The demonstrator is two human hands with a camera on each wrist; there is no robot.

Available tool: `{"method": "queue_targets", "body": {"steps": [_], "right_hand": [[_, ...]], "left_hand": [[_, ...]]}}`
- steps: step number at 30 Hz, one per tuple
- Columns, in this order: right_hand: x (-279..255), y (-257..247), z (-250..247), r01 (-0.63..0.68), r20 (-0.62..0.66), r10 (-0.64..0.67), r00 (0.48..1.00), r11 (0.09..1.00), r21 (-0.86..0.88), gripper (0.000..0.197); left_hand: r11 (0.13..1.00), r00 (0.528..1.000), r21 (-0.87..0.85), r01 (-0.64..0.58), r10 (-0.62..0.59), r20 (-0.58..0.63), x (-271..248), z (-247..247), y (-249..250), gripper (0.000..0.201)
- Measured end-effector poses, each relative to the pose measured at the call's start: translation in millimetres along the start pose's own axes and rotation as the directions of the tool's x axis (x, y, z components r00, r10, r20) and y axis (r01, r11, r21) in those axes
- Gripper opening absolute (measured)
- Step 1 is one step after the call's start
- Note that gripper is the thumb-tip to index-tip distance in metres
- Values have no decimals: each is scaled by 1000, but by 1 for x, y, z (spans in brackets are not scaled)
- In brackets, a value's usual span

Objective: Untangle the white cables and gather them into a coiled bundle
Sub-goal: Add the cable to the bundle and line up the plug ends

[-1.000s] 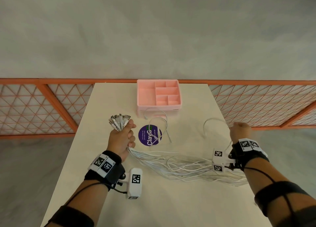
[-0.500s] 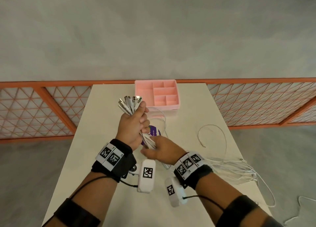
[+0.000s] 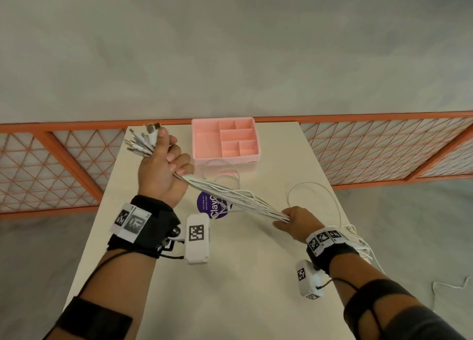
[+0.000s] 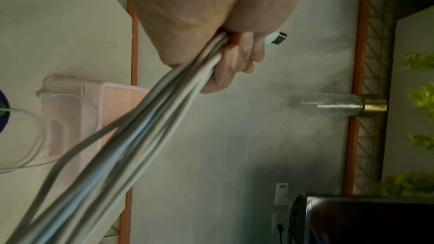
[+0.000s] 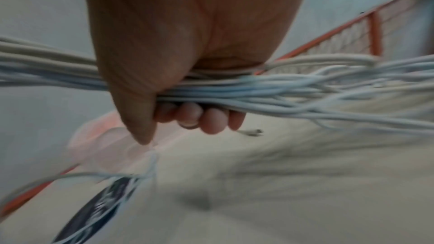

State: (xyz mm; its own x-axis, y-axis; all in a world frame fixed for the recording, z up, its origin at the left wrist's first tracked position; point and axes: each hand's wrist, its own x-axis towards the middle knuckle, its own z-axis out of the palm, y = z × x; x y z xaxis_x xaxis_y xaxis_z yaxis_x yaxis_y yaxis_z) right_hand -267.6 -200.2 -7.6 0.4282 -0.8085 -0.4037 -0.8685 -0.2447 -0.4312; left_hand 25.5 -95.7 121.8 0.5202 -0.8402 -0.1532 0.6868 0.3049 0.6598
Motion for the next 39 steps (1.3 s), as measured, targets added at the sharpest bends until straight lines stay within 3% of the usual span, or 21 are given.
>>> {"method": "queue_targets", "body": {"steps": [3, 8, 10, 14, 16, 21, 25, 28, 31, 32, 36, 37, 39], "right_hand": [[-8, 55, -5, -183, -28, 180, 983, 974, -133, 26], [-32, 151, -34, -471, -104, 460, 882, 857, -210, 27], [-33, 176, -52, -549, -213, 516, 829, 823, -144, 26], [-47, 177, -85, -610, -546, 529, 650, 792, 41, 17], [-49, 169, -90, -576, -588, 515, 624, 811, 99, 14], [-41, 173, -50, -569, -438, 537, 721, 819, 68, 17], [-38, 182, 3, -624, -240, 610, 756, 781, 20, 27], [-29, 187, 20, -619, -93, 612, 785, 776, -119, 37], [-20, 169, 9, -579, 65, 620, 782, 761, -293, 64], [-16, 157, 1, -542, 100, 603, 791, 768, -340, 61], [-1, 72, -32, -310, 138, 376, 917, 884, -349, 48], [1, 41, -40, -214, 140, 262, 955, 933, -290, 48], [0, -22, -50, 12, 73, -12, 997, 1000, 0, 42]], "left_hand": [[1000, 999, -22, -15, 14, -32, 10, -8, 11, 35], [999, 994, -46, 26, -31, -101, 19, -34, 8, 36], [997, 992, -45, 61, -65, -105, 17, -38, -6, 35], [991, 984, -27, 133, -135, -113, 15, -41, -30, 33], [984, 975, 12, 177, -174, -140, 14, -43, -39, 33], [967, 954, 60, 248, -233, -186, 5, -46, -52, 35], [956, 958, 134, 262, -241, -154, 0, -43, -54, 35], [944, 962, 203, 261, -236, -137, -2, -40, -53, 35], [927, 962, 262, 270, -251, -105, -6, -35, -57, 35], [918, 963, 290, 271, -256, -88, -7, -33, -59, 35], [867, 960, 423, 263, -277, -29, -14, -28, -71, 36], [853, 959, 452, 260, -282, -20, -16, -27, -74, 37], [822, 956, 510, 254, -294, -3, -19, -27, -79, 37]]}}
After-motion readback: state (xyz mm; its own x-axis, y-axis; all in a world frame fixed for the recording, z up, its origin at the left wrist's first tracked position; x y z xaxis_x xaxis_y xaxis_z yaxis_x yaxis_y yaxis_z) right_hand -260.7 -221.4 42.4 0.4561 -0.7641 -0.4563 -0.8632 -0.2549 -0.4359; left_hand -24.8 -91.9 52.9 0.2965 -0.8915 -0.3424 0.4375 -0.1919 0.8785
